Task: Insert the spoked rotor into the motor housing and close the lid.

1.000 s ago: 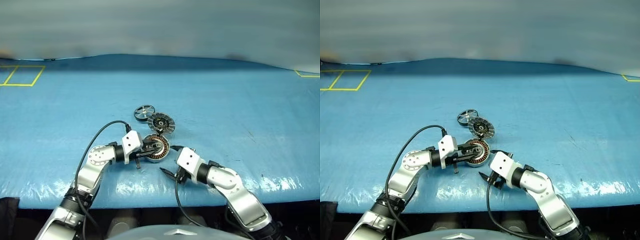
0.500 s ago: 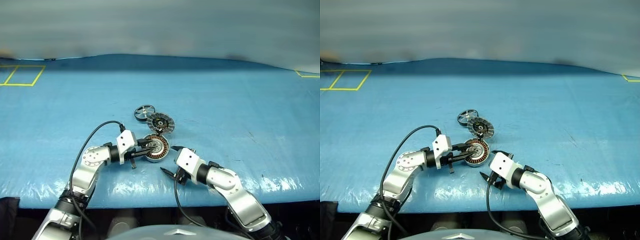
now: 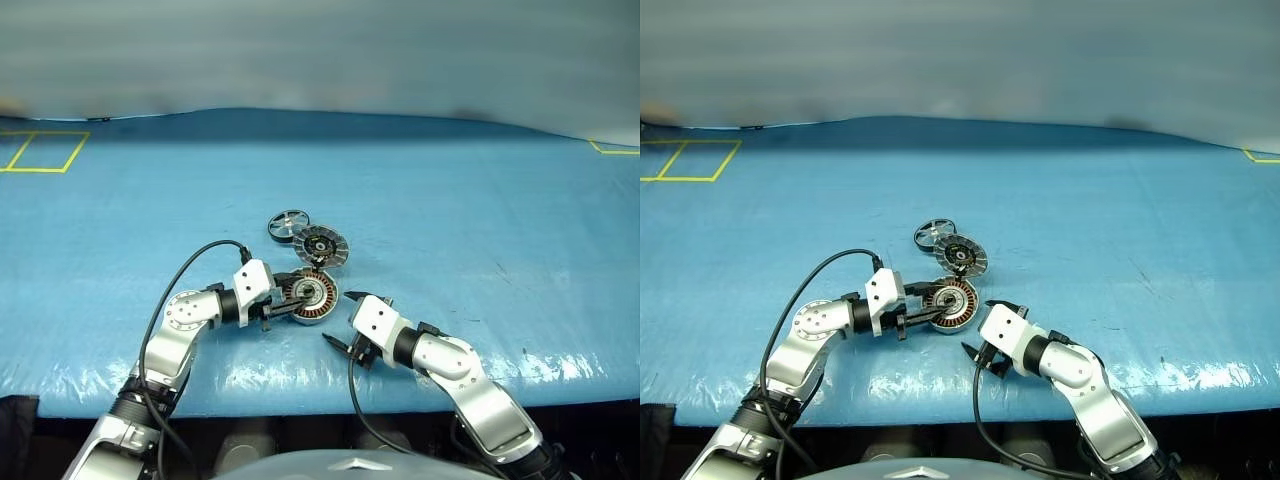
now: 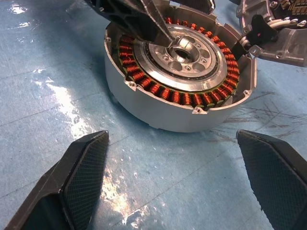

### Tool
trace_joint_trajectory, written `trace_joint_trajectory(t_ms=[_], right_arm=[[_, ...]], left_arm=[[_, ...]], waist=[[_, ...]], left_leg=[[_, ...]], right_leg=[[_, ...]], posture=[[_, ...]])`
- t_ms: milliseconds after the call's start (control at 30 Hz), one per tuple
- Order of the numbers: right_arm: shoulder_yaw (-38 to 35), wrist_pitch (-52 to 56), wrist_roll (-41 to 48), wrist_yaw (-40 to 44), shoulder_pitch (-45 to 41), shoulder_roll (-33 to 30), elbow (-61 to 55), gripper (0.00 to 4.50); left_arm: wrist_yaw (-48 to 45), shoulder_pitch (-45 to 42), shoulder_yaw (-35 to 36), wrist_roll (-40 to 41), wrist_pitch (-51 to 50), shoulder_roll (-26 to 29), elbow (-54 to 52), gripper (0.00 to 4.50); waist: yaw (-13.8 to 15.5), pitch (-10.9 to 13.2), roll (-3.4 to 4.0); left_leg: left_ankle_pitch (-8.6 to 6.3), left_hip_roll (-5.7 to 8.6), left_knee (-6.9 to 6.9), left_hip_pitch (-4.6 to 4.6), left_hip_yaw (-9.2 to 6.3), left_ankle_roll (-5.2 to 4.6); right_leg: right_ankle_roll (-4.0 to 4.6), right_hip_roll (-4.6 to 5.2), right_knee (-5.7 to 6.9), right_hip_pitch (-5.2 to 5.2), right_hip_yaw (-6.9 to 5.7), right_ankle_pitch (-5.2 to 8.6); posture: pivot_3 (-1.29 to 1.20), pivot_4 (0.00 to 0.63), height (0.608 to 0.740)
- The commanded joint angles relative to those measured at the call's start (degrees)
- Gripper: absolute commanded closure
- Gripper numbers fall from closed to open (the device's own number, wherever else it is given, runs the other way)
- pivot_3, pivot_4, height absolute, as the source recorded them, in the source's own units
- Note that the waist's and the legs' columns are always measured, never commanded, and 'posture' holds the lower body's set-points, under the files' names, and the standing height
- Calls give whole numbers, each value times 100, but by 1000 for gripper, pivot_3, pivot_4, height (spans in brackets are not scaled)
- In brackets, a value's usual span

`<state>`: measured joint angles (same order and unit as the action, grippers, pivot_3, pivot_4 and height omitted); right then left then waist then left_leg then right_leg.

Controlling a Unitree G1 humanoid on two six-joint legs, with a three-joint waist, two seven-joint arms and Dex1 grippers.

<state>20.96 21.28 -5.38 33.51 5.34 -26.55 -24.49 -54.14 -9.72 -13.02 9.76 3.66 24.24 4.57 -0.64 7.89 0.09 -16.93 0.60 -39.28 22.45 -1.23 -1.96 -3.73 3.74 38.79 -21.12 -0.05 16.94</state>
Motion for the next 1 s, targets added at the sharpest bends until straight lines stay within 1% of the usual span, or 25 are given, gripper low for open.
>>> trace_joint_trajectory(t_ms=[33,200,367,433,533,667,767,800,867,933,1000], right_arm=[[-60,-142,27,-26,-28,10,-106,0],[-67,-167,15,-33,-7,-7,-96,0],[-112,-124,-122,-152,29,-50,-174,0],[-166,-58,-233,-230,62,-103,-283,0],[-503,47,-229,-211,196,-320,-655,0],[-1124,83,73,64,362,-723,-1091,0],[-1729,-18,646,507,372,-1026,-1286,586],[-1833,-106,936,716,304,-1061,-1266,915],[-1757,-188,1191,937,113,-1061,-1135,1568],[-1555,-190,1180,979,-79,-1019,-986,2201],[-1294,-81,1160,917,-381,-822,-750,2201]], left_arm=[[-54,57,171,223,45,11,-167,1415],[-50,162,426,586,-121,1,-358,1415],[-232,336,738,1202,-553,98,-586,1415],[-294,398,831,1310,-699,215,-637,1415],[-387,502,910,1336,-785,383,-678,1415],[-478,643,1013,1368,-792,495,-690,1415],[-458,739,1016,1322,-731,480,-700,1364],[-438,796,986,1281,-702,454,-697,1364],[-407,875,923,1210,-647,399,-692,1364],[-385,924,887,1179,-633,361,-723,1364],[-359,983,860,1147,-617,323,-767,1364]], waist=[[-1,0,0],[-1,0,0],[-1,0,0],[-2,0,0],[0,0,1],[4,1,0],[4,1,1],[3,1,0],[-18,2,-1],[-19,2,-2],[-16,3,-3]], left_leg=[[0,0,0,0,0,0],[0,-1,0,0,-1,0],[0,-1,0,0,-1,0],[0,-1,0,0,-1,0],[0,-1,1,0,0,0],[-1,1,0,0,0,-1],[-1,0,0,0,-1,-2],[-1,0,0,-1,-1,-2],[-1,-4,0,-3,-3,-2],[-2,-7,1,-4,-2,-2],[-1,-7,2,-4,-3,-2]], right_leg=[[0,0,0,0,0,0],[0,1,0,-1,0,0],[0,2,0,-2,1,0],[0,2,0,-1,1,0],[0,2,0,-3,1,0],[0,5,-1,-2,2,0],[0,4,-1,2,1,0],[0,4,-2,3,2,0],[0,3,-3,8,3,0],[2,3,-2,7,10,-1],[3,2,-2,5,11,-1]], posture=[[0,150,740],[0,150,740],[0,150,740],[0,150,740],[0,150,740],[0,150,740],[0,150,740],[0,150,740],[0,150,740],[0,150,740],[0,150,740]])
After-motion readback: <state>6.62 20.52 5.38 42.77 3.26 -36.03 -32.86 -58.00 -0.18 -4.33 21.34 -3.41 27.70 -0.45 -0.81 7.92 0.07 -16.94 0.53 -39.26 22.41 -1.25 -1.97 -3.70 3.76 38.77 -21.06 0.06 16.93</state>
